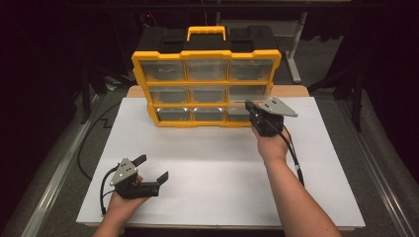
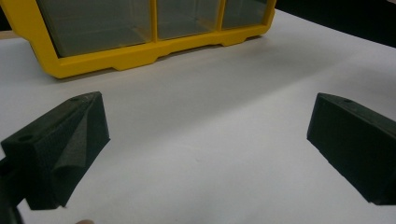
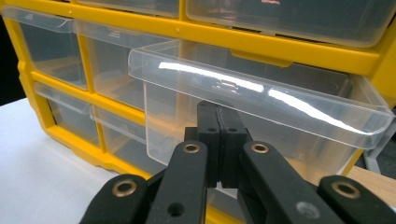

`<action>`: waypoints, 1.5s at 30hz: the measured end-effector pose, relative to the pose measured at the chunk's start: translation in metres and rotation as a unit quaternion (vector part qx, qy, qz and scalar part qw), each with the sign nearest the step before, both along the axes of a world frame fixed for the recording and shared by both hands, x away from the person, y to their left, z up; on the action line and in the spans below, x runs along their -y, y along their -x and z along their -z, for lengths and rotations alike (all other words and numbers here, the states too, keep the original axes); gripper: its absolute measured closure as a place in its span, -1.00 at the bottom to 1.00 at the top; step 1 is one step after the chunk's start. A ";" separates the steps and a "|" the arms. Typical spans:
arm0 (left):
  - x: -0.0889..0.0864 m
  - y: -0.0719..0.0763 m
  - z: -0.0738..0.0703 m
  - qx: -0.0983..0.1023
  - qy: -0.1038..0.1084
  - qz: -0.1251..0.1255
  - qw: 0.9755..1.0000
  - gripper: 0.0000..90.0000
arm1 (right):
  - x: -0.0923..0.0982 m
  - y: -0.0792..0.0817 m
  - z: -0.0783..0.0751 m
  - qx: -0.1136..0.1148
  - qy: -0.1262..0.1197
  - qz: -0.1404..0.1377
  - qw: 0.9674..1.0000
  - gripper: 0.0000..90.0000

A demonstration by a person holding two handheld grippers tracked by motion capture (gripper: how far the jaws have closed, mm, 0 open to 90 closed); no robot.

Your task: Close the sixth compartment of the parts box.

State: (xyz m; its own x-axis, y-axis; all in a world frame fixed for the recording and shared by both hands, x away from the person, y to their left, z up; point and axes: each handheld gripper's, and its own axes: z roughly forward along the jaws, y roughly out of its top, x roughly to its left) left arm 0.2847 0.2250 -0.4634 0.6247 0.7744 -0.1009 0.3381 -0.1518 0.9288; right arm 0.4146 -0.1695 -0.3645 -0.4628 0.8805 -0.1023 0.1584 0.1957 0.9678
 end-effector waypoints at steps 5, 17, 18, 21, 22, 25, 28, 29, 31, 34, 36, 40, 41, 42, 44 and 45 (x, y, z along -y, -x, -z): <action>0.000 0.000 0.000 -0.001 0.001 0.000 1.000 -0.99 | -0.001 -0.005 0.000 -0.002 0.000 0.004 1.000 1.00; -0.001 0.000 0.000 -0.002 0.002 0.000 1.000 -1.00 | -0.004 -0.019 -0.002 -0.006 0.017 0.011 1.000 1.00; -0.001 0.000 0.000 -0.002 0.002 0.000 1.000 -0.99 | -0.004 -0.020 -0.002 -0.006 0.015 0.012 1.000 1.00; 0.000 0.000 0.001 -0.003 0.002 0.000 1.000 -0.99 | -0.005 -0.025 -0.003 -0.006 0.016 0.014 1.000 1.00; 0.000 0.000 0.001 -0.003 0.002 0.000 1.000 -0.99 | -0.005 -0.026 -0.003 -0.009 0.015 0.015 1.000 1.00; -0.001 0.000 0.001 -0.003 0.003 0.000 1.000 -0.99 | -0.007 -0.030 -0.003 -0.010 0.014 0.019 1.000 1.00; -0.001 0.000 0.001 -0.004 0.003 0.000 1.000 -0.99 | -0.007 -0.034 -0.003 -0.009 0.018 0.022 1.000 1.00; -0.001 0.000 0.001 -0.005 0.003 0.000 1.000 -0.99 | -0.007 -0.035 -0.003 -0.007 0.019 0.023 1.000 1.00; -0.001 0.000 0.001 -0.005 0.003 0.000 1.000 -0.99 | -0.007 -0.038 -0.003 -0.007 0.021 0.025 0.999 1.00; -0.001 0.000 0.001 -0.005 0.004 -0.001 1.000 -0.99 | -0.008 -0.041 -0.004 -0.013 0.019 0.028 0.999 1.00; -0.001 0.000 0.001 -0.005 0.005 -0.001 1.000 -0.99 | -0.008 -0.043 -0.004 -0.013 0.018 0.030 0.999 1.00; -0.001 0.000 0.001 -0.005 0.005 -0.001 1.000 -0.99 | -0.009 -0.047 -0.004 -0.013 0.019 0.034 0.999 1.00; -0.001 0.000 0.001 -0.005 0.006 -0.001 1.000 -0.99 | -0.009 -0.047 -0.004 -0.013 0.020 0.034 0.999 1.00; -0.001 0.000 0.001 -0.005 0.006 -0.001 1.000 -0.99 | -0.009 -0.047 -0.004 -0.012 0.022 0.033 0.999 1.00; -0.001 0.000 0.001 -0.005 0.006 -0.001 1.000 -0.99 | -0.009 -0.048 -0.004 -0.010 0.023 0.034 0.999 1.00; -0.001 0.000 0.001 -0.005 0.006 -0.001 1.000 -0.99 | -0.009 -0.048 -0.004 -0.010 0.024 0.034 0.999 1.00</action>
State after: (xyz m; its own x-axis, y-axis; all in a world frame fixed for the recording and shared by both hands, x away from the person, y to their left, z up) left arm 0.2850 0.2261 -0.4647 0.6223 0.7741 -0.1163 0.3482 -0.1407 0.9268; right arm 0.4621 -0.1607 -0.3608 -0.4044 0.9045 -0.1357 0.1922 0.2291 0.9542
